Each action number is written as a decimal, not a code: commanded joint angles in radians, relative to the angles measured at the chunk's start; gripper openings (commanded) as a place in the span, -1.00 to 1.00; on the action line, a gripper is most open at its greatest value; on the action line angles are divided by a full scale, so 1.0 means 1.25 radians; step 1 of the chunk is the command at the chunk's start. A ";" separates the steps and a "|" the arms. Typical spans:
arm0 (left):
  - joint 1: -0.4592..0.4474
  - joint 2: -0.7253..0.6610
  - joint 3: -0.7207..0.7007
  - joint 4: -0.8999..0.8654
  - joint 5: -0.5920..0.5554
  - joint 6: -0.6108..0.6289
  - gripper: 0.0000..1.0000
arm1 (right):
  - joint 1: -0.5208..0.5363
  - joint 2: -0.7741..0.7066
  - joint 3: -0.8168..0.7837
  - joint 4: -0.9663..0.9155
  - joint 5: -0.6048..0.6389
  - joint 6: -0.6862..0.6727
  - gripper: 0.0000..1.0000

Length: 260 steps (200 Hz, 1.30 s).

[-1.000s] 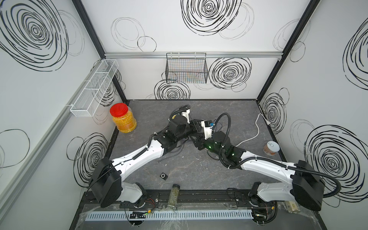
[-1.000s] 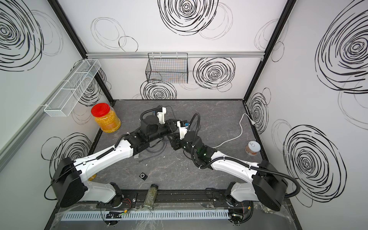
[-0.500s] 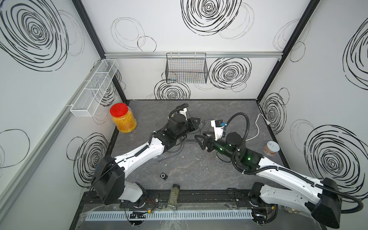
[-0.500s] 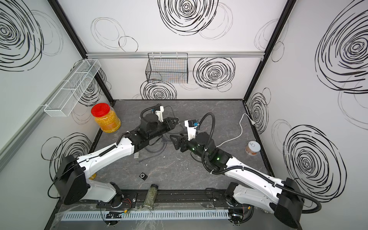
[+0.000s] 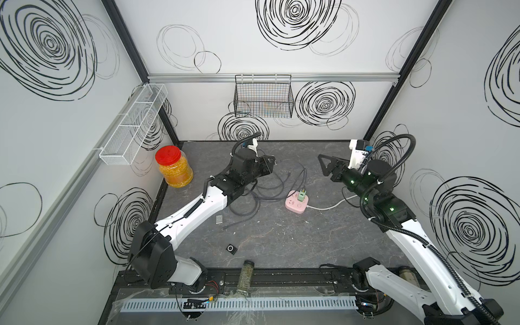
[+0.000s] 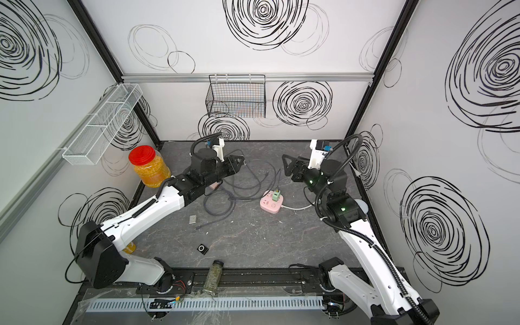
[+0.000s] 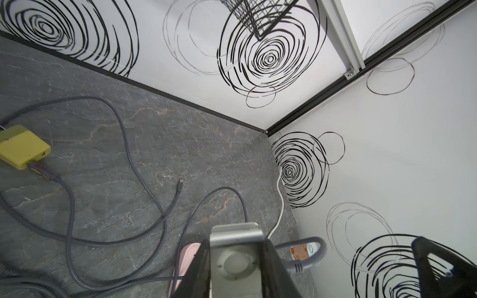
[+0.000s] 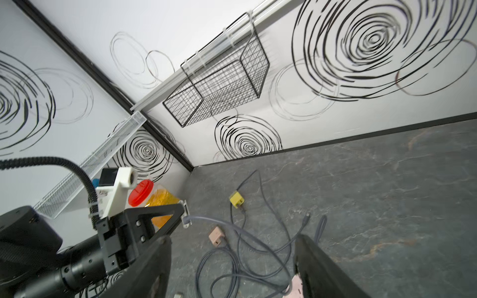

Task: Charge mp3
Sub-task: Insert the charging cable into the MP3 player, then place the MP3 player at the center of the board.

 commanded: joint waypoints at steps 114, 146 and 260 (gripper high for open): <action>0.003 0.214 0.459 -0.044 0.062 0.076 -0.47 | -0.327 0.292 0.022 -0.084 -0.198 0.053 0.45; -0.025 0.304 0.537 0.015 0.101 0.023 -0.47 | -0.371 0.367 0.019 -0.063 -0.288 0.076 0.42; -0.108 0.700 1.006 0.074 0.229 -0.115 -0.46 | -0.557 0.383 0.064 -0.226 -0.224 0.048 0.35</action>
